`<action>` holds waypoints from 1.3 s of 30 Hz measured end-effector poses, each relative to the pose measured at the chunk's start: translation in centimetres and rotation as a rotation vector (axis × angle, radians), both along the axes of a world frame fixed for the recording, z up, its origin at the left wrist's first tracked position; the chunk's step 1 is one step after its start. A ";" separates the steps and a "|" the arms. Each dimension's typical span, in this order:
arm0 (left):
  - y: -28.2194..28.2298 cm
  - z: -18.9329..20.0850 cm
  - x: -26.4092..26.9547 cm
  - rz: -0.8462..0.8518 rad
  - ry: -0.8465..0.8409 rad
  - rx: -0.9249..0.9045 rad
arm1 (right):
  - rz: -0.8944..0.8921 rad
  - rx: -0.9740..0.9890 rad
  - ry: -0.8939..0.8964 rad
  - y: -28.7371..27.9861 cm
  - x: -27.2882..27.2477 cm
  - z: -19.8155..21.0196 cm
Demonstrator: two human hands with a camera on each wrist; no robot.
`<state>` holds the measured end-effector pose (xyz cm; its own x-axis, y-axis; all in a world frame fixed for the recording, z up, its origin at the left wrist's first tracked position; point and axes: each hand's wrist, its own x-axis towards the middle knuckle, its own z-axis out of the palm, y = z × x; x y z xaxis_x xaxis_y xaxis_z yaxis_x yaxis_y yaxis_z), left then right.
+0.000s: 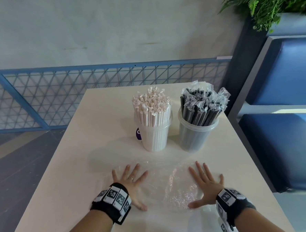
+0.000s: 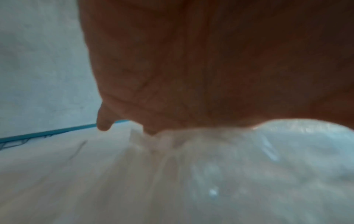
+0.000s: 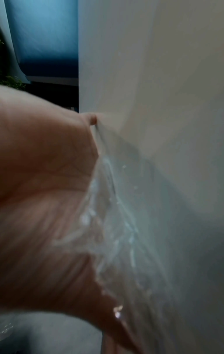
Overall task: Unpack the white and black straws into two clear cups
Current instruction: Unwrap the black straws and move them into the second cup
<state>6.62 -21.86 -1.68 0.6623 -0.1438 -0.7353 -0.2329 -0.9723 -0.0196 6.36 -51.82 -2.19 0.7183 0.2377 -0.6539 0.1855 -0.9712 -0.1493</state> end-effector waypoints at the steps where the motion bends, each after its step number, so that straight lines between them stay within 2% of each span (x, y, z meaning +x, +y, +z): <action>1: -0.1 0.6 0.2 -0.019 -0.002 0.016 | -0.001 -0.002 0.000 0.0 0.0 0.0; 3: -0.5 2.1 0.9 -0.034 -0.051 0.021 | -0.010 -0.002 -0.002 0.0 0.0 -0.2; 5: -1.3 3.8 1.6 -0.017 -0.198 -0.046 | -0.021 -0.008 -0.004 0.2 0.1 -0.2; 6: -1.7 4.5 1.9 0.023 -0.283 -0.146 | -0.024 -0.015 -0.005 0.2 0.1 -0.2; 8: -3.0 5.8 2.7 0.116 -0.410 -0.499 | -0.028 -0.023 -0.019 0.4 0.4 -0.2; 10: -4.6 8.0 3.3 0.161 -0.448 -0.806 | -0.060 -0.019 -0.074 0.8 0.6 0.6; 12: -6.2 10.1 4.3 0.183 -0.488 -0.964 | -0.207 0.050 -0.234 1.0 1.0 2.3; 14: -7.7 11.7 5.7 0.185 -0.534 -1.053 | -0.410 0.202 -0.510 1.1 1.8 4.6; 16: -9.1 12.8 7.2 0.225 -0.511 -1.112 | -0.647 0.499 -0.762 0.6 3.0 6.9; 18: -10.6 13.8 8.6 0.284 -0.439 -1.135 | -0.791 0.781 -0.921 -0.5 4.8 9.1; 20: -12.2 14.7 9.7 0.305 -0.409 -1.106 | -0.799 0.898 -0.890 -1.5 6.9 11.2; 23: -13.9 15.3 12.1 0.398 -0.351 -1.047 | -0.712 0.994 -0.722 -2.5 10.2 13.1; 26: -14.5 15.3 14.0 0.454 -0.324 -1.040 | -0.604 0.924 -0.602 -2.6 12.5 13.9; 29: -15.1 15.0 14.7 0.401 -0.321 -1.067 | -0.469 0.936 -0.519 -1.6 13.3 14.6; 33: -15.4 14.8 14.3 0.280 -0.376 -1.134 | -0.383 1.060 -0.533 -0.3 12.9 14.6; 36: -15.4 14.3 14.6 0.295 -0.409 -1.251 | -0.385 1.145 -0.585 0.0 12.9 14.2; 39: -15.7 14.1 14.7 0.376 -0.508 -1.261 | -0.428 1.193 -0.634 0.4 13.1 14.7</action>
